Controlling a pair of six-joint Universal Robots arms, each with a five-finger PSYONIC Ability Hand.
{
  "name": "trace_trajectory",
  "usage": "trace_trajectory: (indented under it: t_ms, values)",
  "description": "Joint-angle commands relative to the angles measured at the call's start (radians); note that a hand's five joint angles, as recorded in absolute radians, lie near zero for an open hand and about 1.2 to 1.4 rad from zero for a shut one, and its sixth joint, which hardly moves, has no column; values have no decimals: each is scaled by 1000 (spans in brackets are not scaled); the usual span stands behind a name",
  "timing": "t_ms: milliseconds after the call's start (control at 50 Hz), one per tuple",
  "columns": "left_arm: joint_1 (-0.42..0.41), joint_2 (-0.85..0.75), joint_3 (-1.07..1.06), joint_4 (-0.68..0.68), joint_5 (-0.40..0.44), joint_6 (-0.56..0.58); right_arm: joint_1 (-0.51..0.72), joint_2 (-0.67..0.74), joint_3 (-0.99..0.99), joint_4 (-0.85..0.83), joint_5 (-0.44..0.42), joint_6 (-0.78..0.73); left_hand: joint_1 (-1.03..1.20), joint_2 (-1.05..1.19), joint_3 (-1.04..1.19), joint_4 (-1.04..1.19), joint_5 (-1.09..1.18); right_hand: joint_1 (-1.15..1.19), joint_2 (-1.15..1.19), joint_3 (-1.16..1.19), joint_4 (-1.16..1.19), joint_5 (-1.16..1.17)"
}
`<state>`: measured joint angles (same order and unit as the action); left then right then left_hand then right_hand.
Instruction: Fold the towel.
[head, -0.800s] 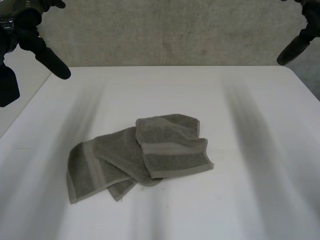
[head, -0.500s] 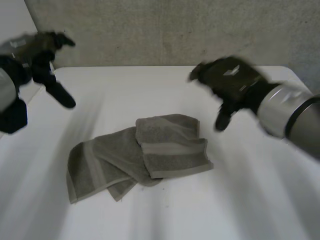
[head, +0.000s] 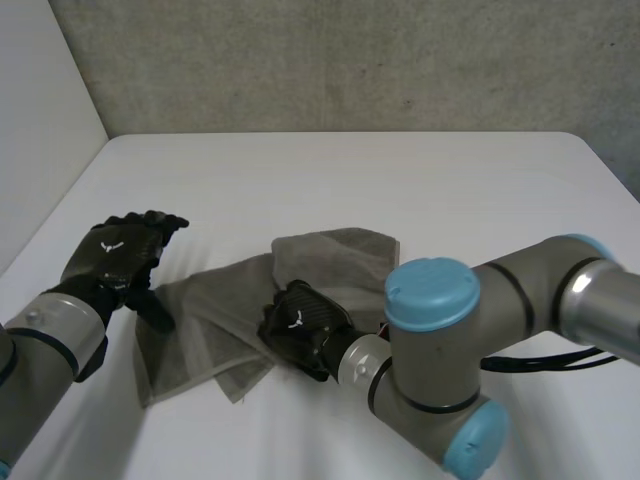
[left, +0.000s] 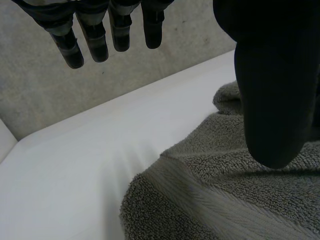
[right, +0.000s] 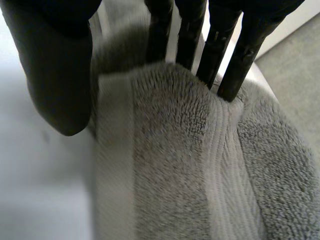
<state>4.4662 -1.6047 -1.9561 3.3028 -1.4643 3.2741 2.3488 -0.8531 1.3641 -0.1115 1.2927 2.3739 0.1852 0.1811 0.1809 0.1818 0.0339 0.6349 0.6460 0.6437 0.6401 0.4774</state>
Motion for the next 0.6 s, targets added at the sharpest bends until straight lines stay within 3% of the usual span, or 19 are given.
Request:
trace_trajectory:
  t_ms: [20, 60, 120, 160, 280, 460, 600]
  values:
    - [-7, 0, -21, 29, -1, 1, -3, 55, -48, -93, 140, -93, 25, 29, 30, 29, 2, 761, 750, 753, 756, 744]
    - [-10, 0, -23, 29, -1, 1, -16, 31, -43, -146, 207, -91, 25, 29, 30, 29, 2, 761, 750, 753, 756, 744]
    - [-11, 0, -27, 29, -1, 1, -32, -3, -33, -157, 237, -90, 25, 29, 30, 29, 2, 761, 750, 753, 756, 744]
    - [-13, 0, -27, 30, -1, -1, -121, -93, 18, -160, 279, -72, 22, 27, 27, 26, -1, 761, 750, 753, 756, 744]
    - [-28, -1, -41, 30, 5, -1, -241, -221, 112, -168, 272, 21, 22, 27, 27, 26, -1, 761, 750, 753, 756, 744]
    - [-136, -93, -32, 55, 36, -1, -404, -320, 228, -119, 203, 332, 19, 24, 24, 23, -4, 761, 750, 753, 756, 744]
    - [-212, -168, -4, 116, 45, -5, -437, -337, 262, -7, 41, 433, 17, 21, 21, 20, -7, 761, 750, 753, 756, 744]
